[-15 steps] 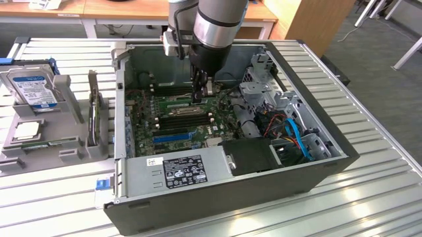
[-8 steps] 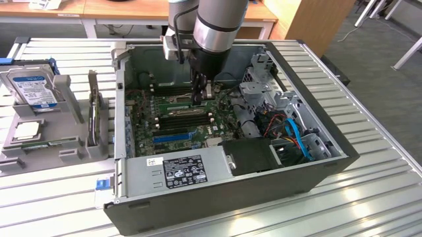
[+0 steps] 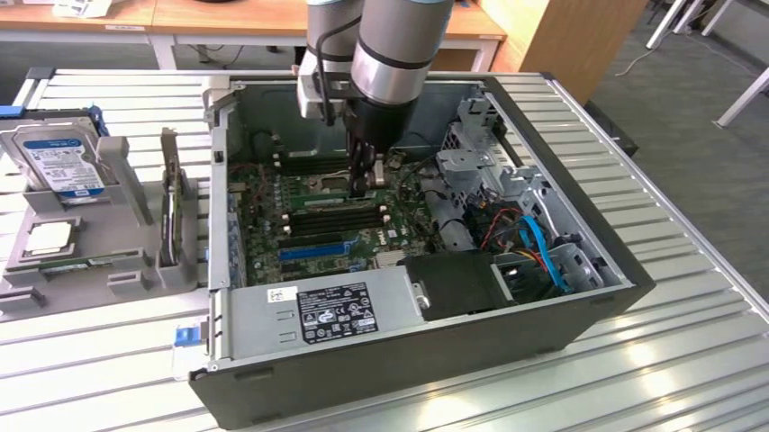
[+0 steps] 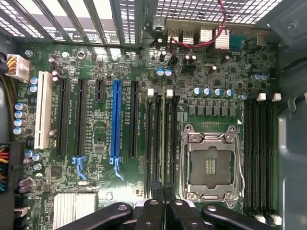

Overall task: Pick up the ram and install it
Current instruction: 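Insert the ram into the slot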

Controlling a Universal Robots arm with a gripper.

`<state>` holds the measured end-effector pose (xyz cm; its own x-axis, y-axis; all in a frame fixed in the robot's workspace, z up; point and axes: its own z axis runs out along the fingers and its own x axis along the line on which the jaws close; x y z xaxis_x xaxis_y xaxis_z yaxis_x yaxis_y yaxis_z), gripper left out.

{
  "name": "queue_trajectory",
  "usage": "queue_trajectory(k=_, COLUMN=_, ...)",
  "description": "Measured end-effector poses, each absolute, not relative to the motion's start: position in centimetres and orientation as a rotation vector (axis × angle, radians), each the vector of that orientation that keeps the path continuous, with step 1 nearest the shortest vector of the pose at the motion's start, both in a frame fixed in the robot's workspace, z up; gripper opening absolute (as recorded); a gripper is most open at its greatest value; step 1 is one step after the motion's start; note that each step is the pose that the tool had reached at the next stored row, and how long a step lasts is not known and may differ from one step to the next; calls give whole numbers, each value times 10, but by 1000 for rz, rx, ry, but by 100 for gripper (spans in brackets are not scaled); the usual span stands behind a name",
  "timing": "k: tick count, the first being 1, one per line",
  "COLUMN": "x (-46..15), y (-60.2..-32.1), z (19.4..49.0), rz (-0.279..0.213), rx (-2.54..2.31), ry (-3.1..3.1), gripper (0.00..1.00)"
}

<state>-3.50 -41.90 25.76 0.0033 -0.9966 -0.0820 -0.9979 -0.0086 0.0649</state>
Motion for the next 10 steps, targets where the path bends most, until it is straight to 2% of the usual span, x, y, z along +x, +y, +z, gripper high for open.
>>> queue_trajectory(k=10, x=-33, y=-419, z=257, rz=163, rx=-2217, ry=2204, gripper=12)
